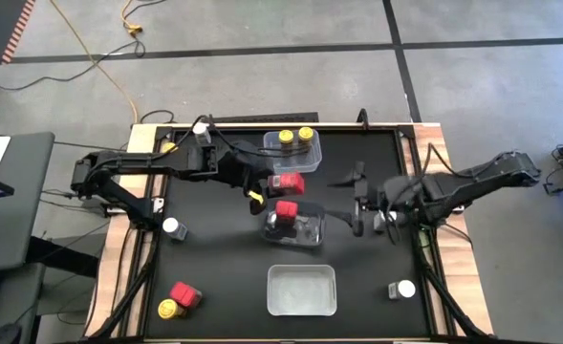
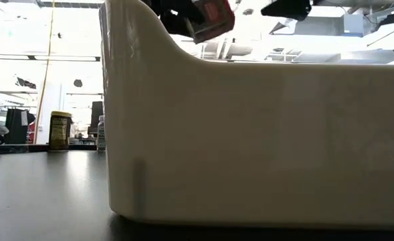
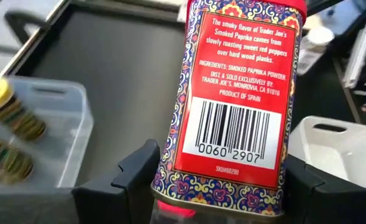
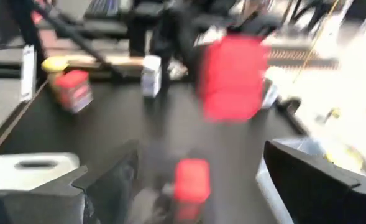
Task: Sort spices by type
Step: Put the right red seasoning can into the black bin
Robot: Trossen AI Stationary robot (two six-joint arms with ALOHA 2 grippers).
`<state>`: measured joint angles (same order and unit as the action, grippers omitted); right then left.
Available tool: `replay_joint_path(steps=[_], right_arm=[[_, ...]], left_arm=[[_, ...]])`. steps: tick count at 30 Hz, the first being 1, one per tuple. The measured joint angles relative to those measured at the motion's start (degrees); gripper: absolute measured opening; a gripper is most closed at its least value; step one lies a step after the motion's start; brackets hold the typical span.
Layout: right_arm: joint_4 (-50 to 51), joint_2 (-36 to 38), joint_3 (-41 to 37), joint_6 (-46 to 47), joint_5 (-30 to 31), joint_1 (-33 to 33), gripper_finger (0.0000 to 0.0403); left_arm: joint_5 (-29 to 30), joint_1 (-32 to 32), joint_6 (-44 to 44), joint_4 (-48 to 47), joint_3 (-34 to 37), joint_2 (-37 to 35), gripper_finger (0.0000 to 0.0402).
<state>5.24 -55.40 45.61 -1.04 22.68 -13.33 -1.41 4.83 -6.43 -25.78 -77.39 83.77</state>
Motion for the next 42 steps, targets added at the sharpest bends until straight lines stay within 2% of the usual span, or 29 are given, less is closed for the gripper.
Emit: replay_joint_path(steps=[2,7,13,19,31,34,42], right_arm=[[-3.98,-0.05,-0.05,1.09,-0.06,0.96,0.0374],[-8.7,-0.04,-0.05,11.66,-0.31,1.43,0.0374],[-9.43,-1.62,-0.05,6.76,-0.77,2.76,0.0374],[-13.78,-6.3,0.41,6.56,-5.83,4.85,0.0374],[-11.37,-14.92,9.01,3.59,-10.1,7.73,0.037],[-9.42,-16.16,10.55,3.91,-12.44,8.51,0.0354],[-2.72,-15.69,12.47,4.19,-13.6,9.03,0.0276]], left_arm=[[-0.02,-0.74,0.1,0.76,-0.04,0.07,0.0219],[0.06,-2.29,0.08,3.12,-0.04,0.23,0.0219],[0.18,-2.63,-0.14,6.55,-0.04,0.18,0.0219],[0.51,-2.61,-0.27,6.03,-0.04,0.64,0.0219],[0.66,-2.61,0.92,5.8,-0.1,0.7,0.0219],[0.66,-2.61,1.0,5.68,-0.1,0.7,0.0219],[0.79,-2.61,1.07,5.38,-0.1,0.7,0.0219]])
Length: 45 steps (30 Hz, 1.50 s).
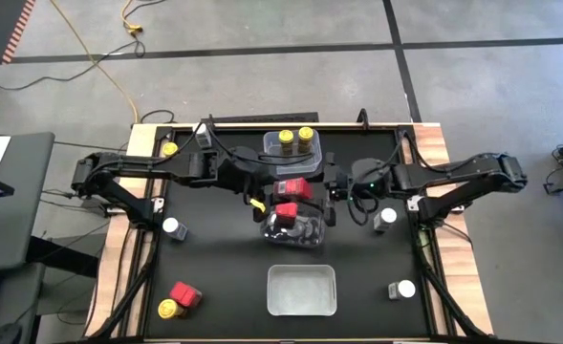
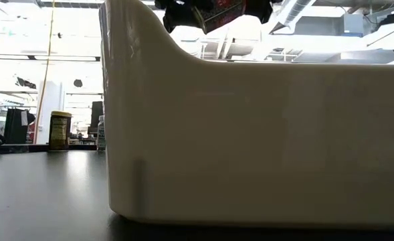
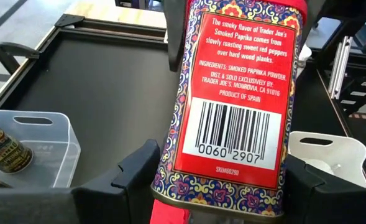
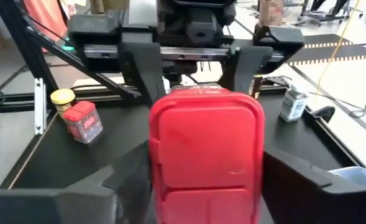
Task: Sort spices by type
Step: Put the right red seasoning can into the black bin
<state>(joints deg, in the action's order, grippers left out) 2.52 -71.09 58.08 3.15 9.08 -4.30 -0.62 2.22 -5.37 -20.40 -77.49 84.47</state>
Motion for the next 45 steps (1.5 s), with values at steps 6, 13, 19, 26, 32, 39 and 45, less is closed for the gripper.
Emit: replay_joint_path(steps=[6,13,19,26,32,39,45], right_arm=[[0.62,-0.25,0.26,-0.23,-0.02,-0.02,0.0242],[1.25,-0.26,0.28,0.05,-0.3,-0.03,0.0242],[1.65,0.13,0.33,0.17,-0.38,-0.03,0.0242],[6.57,2.55,0.31,0.16,-0.13,0.21,0.0242],[13.8,5.71,0.41,6.59,0.03,1.1,0.0242],[27.54,4.25,6.6,9.93,0.08,0.9,0.0242],[37.05,-2.09,11.58,12.48,0.04,0.78,0.0242]], left_arm=[[-0.09,0.02,0.13,-0.37,0.0,0.0,0.0219],[-0.15,0.0,-1.31,-0.55,0.0,0.0,0.0219],[-0.09,0.0,-2.63,0.1,0.0,0.0,0.0232],[1.67,0.12,-0.65,-0.2,-0.01,-0.09,0.0283],[1.99,0.82,10.45,-8.71,-0.02,-3.87,0.0286],[0.66,0.79,8.6,-23.12,-0.02,-8.79,0.0285],[-1.31,0.97,10.38,-15.95,6.19,-13.32,0.0285]])
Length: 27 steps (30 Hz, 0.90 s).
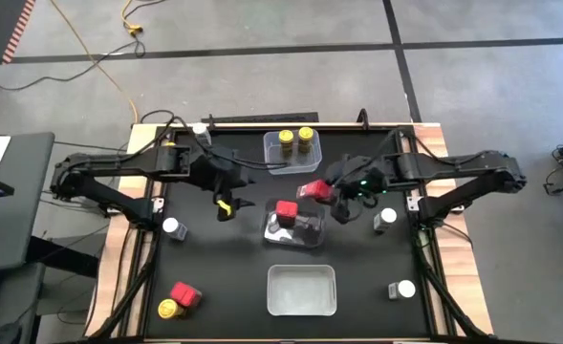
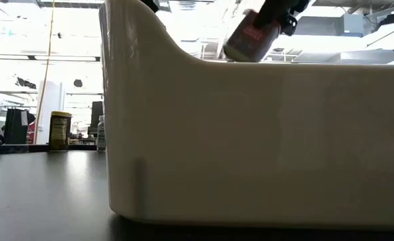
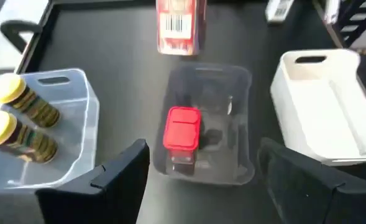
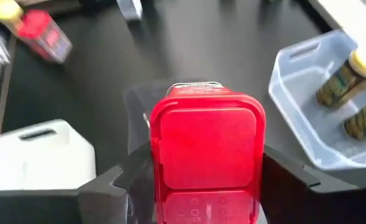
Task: Sort spices by type
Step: Put the right red seasoning can into the black bin
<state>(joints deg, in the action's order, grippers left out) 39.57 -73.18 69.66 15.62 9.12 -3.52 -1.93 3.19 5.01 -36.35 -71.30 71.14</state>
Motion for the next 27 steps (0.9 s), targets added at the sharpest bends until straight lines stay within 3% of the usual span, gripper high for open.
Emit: replay_joint_path(steps=[7,13,27], right_arm=[[6.96,-7.86,5.09,1.06,-2.63,-0.6,0.0245],[12.68,-13.95,8.53,1.04,-5.06,-0.57,0.0246],[13.59,-24.41,8.88,-1.12,-9.26,-0.55,0.0248]], left_arm=[[-0.68,0.23,-2.09,15.67,16.59,-10.37,0.0285],[-0.62,0.23,-6.45,22.07,25.99,-17.36,0.0285],[-0.55,0.23,-8.41,22.74,28.48,-19.68,0.0285]])
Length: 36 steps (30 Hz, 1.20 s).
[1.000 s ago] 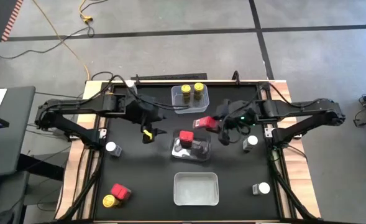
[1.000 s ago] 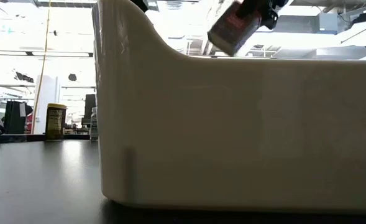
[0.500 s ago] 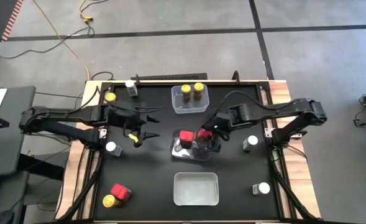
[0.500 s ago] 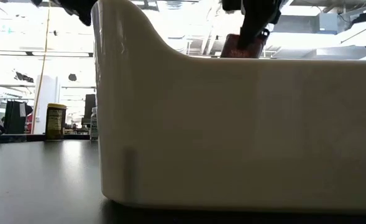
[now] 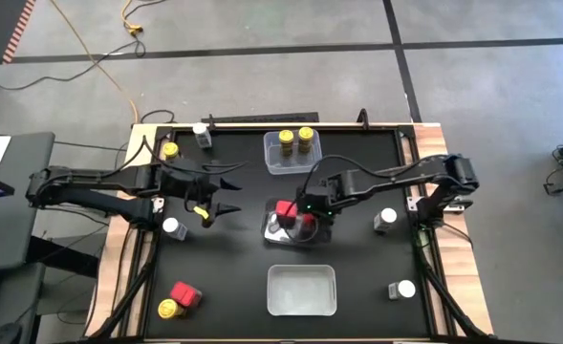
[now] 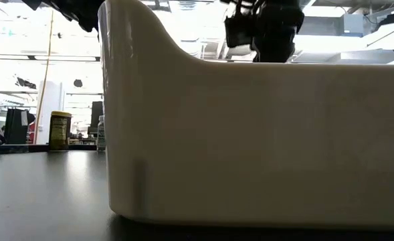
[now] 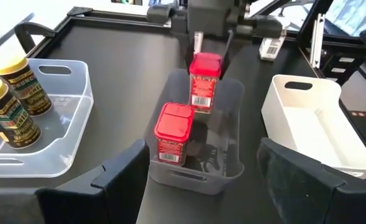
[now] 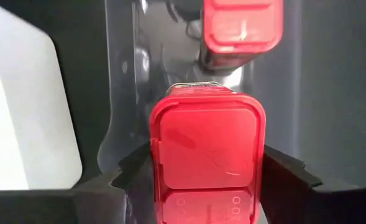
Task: Sort spices by type
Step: Put the right red seasoning can into the black bin
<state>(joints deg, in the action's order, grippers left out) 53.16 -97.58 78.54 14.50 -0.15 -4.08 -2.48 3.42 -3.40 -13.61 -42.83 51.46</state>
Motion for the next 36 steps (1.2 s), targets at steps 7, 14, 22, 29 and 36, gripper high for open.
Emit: replay_joint_path(steps=[7,14,22,29,36], right_arm=[[-2.23,-3.46,0.0,-0.87,-0.17,0.16,0.0248],[-2.41,-5.99,0.11,-1.03,-0.17,1.65,0.0248],[-2.24,-5.97,0.09,-3.05,-0.13,3.53,0.0248],[-2.0,-5.97,-0.66,-5.79,0.09,4.52,0.0248],[-1.98,-5.97,-0.66,-10.58,0.09,4.55,0.0248]], left_arm=[[0.0,0.0,0.74,-0.13,0.0,0.0,0.0285],[0.02,-0.02,1.16,-0.48,0.0,0.0,0.0285],[0.02,0.0,1.05,-0.72,0.0,0.0,0.0285],[0.02,-0.01,0.57,-0.72,0.0,0.0,0.0285],[0.02,0.0,0.62,-0.7,0.0,0.0,0.0285]])
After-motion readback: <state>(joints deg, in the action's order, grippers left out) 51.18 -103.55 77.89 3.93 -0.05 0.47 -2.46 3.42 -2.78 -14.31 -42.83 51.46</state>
